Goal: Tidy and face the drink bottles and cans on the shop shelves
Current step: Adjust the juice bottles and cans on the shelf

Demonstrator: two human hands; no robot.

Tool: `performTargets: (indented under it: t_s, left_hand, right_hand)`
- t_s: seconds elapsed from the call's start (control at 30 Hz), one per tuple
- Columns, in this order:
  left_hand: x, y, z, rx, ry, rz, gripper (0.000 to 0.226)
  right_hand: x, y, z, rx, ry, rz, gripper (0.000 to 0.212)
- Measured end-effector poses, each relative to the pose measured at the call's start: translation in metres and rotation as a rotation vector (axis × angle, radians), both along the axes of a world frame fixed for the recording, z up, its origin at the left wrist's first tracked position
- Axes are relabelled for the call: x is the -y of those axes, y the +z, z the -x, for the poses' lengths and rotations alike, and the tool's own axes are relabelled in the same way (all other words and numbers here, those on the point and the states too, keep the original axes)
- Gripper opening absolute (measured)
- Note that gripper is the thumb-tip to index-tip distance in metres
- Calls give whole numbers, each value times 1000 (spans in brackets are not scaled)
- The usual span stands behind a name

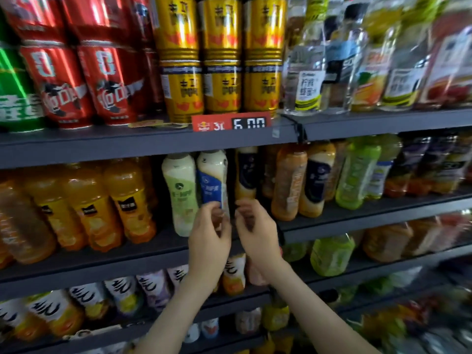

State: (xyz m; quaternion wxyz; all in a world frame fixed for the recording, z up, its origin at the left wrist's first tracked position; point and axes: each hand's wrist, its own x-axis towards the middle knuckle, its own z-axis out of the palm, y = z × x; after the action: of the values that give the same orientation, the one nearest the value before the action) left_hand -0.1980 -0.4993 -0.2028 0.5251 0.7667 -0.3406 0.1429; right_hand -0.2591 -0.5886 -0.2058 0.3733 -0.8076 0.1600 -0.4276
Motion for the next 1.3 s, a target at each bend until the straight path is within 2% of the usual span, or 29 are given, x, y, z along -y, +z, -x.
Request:
performTargets:
  t_s: [0.17,0.3,0.4,0.53,0.73,0.87,1.03,1.2,1.3]
  left_hand:
    - [69,-2,30,-15,-49,-42,33]
    - [127,3,50,-135,20,-39,46]
    - [158,7,59,-127,141,-16,48]
    - [170,9,64,-148,275,5,47]
    - [163,10,67,-165,248,-67,46]
    - [153,5,69,-146,207,-85,41]
    - [129,-4,71,-124,283,4,32]
    - [93,1,66,-91,342,34,29]
    - [73,1,57,-56,357,37,28]
  right_hand:
    - [75,4,49,164,-240,-109,25]
    - [143,4,73,88,-335,-196,45]
    - [173,3,75,-18,-267,-169,68]
    - [188,2,60,-102,-131,-132,77]
    - [197,9,53,-130,-155,-51,59]
    - [186,6,73,-49,-137,-146,52]
    - [150,1,94,33,37,-285,42]
    - [109,-7,70,26,150,-211,38]
    - [92,-5,47,13,144,-120,45]
